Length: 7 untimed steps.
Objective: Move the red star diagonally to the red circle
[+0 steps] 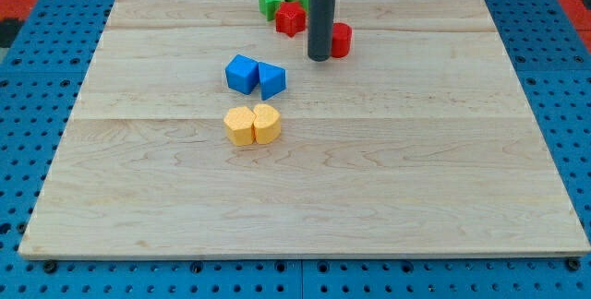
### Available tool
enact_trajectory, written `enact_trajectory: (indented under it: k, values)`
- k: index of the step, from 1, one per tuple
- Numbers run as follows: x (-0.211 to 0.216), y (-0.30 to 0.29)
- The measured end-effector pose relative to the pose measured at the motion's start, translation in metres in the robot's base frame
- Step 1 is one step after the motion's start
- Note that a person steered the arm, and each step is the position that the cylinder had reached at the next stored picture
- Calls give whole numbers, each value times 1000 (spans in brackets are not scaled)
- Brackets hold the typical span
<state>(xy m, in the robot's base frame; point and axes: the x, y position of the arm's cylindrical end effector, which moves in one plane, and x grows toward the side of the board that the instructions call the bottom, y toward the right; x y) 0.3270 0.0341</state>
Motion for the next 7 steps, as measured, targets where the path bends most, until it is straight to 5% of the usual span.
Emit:
enact_trajectory:
  k: [1,4,7]
  values:
    - [-16,35]
    - [-28,-130]
    - [-64,-46]
